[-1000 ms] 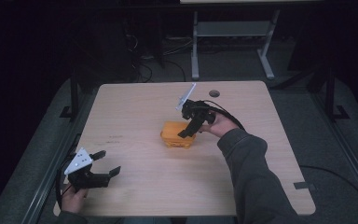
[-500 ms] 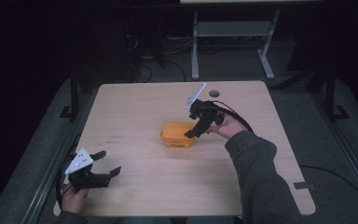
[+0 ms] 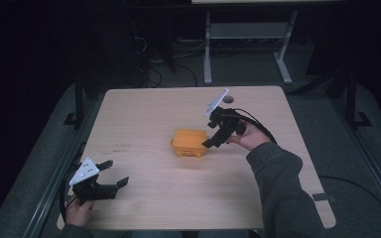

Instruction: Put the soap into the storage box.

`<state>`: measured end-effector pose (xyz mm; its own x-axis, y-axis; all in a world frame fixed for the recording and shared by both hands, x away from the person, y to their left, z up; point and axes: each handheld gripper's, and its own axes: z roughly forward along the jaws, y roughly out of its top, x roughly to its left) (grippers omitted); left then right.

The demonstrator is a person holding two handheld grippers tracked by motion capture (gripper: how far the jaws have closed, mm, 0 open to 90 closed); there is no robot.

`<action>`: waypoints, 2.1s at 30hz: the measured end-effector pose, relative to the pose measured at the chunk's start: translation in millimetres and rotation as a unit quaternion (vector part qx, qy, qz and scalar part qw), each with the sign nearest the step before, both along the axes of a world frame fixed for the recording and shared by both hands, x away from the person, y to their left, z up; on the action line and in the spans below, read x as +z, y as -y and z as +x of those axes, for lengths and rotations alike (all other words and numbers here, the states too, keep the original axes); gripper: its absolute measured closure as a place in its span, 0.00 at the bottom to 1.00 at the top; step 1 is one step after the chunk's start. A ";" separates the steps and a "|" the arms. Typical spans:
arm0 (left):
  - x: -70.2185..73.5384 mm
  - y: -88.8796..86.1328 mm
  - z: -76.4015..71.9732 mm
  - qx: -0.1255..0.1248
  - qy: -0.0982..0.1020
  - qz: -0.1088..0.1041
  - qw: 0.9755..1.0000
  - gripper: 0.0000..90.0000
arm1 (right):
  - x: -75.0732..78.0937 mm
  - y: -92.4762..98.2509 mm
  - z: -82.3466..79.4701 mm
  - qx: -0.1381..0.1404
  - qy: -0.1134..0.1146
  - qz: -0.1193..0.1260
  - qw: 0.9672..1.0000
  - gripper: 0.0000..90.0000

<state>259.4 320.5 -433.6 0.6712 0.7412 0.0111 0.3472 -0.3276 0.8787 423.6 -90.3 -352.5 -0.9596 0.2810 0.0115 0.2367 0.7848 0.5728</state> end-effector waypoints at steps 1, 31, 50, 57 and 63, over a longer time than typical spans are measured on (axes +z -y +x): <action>0.0 0.1 0.0 0.000 0.000 -0.001 1.000 0.16 | -0.5 1.1 -0.9 -0.001 0.001 -0.002 1.000 0.19; -0.6 1.2 -0.3 -0.002 0.001 0.001 1.000 0.16 | -10.9 31.2 -16.4 -0.027 -0.014 0.004 1.000 0.19; -0.9 1.4 -0.2 -0.002 0.001 0.001 1.000 0.16 | -21.8 56.4 -28.6 -0.053 -0.026 0.010 0.998 0.19; -1.2 1.8 -0.1 -0.002 -0.001 0.002 1.000 0.16 | -27.3 63.3 -33.1 -0.059 -0.032 0.007 0.998 0.19; -1.3 1.7 0.0 -0.001 -0.001 0.001 1.000 0.16 | -28.6 67.9 -37.9 -0.059 -0.026 0.015 0.998 0.19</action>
<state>259.4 318.8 -435.0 0.6722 0.7403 0.0116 0.3486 -0.3303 0.8772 385.7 -158.3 -381.1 -0.9176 0.3909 0.0716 0.3570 0.7317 0.5807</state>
